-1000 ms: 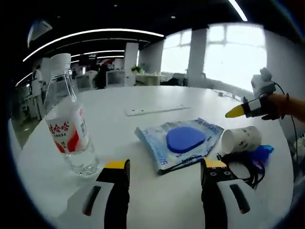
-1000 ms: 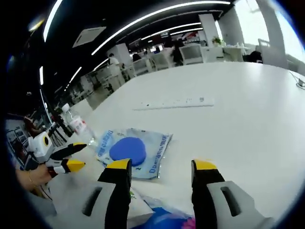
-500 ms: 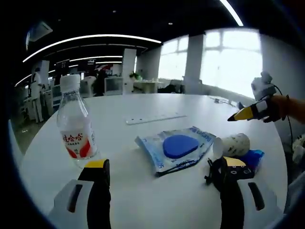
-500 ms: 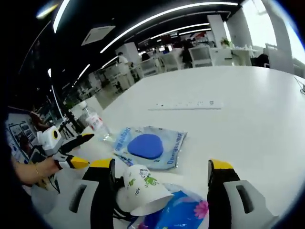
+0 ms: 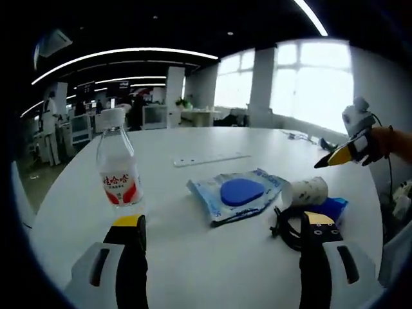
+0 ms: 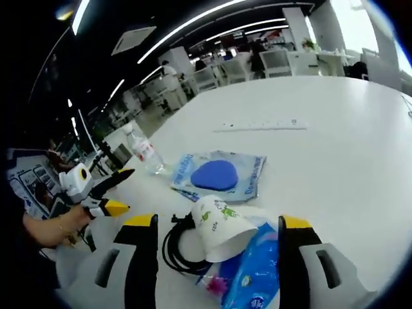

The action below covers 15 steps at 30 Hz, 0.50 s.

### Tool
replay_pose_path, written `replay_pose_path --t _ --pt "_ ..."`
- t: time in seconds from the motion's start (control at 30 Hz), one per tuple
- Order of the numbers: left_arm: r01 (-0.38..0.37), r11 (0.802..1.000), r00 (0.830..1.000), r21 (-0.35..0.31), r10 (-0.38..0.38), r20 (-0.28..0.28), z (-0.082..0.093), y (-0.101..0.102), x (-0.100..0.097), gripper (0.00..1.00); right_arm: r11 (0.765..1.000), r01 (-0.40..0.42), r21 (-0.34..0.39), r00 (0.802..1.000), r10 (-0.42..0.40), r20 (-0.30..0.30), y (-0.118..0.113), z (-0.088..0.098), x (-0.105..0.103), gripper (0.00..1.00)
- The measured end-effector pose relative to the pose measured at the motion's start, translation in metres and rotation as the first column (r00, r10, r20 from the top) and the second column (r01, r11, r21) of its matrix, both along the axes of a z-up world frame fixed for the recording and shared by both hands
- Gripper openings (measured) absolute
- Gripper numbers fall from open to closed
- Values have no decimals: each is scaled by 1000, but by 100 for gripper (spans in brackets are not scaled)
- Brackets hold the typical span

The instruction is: Arrange the tabletop items into an orderly group along one side of the table until the central work area is clear of visible clutter.

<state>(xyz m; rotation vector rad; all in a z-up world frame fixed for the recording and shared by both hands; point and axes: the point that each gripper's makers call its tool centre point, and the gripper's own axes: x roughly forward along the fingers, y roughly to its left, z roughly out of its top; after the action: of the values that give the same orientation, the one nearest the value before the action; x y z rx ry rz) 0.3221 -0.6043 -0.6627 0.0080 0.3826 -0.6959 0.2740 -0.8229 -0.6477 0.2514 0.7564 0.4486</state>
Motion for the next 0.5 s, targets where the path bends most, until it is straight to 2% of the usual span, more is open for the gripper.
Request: replay_pose_path --t 0.2,0.37,0.5 --pt "10 1000 1000 15 -10 4 1 3 -6 100 1000 -9 -3 999 9 -31 4 -6 -12 66" --pt "18 1000 1000 25 -18 11 4 5 -10 99 1000 -16 2 999 17 -31 10 -10 -18 60" --pt "16 1000 1000 14 -16 4 7 7 -14 98 999 -16 37 999 18 -34 16 -10 -20 52"
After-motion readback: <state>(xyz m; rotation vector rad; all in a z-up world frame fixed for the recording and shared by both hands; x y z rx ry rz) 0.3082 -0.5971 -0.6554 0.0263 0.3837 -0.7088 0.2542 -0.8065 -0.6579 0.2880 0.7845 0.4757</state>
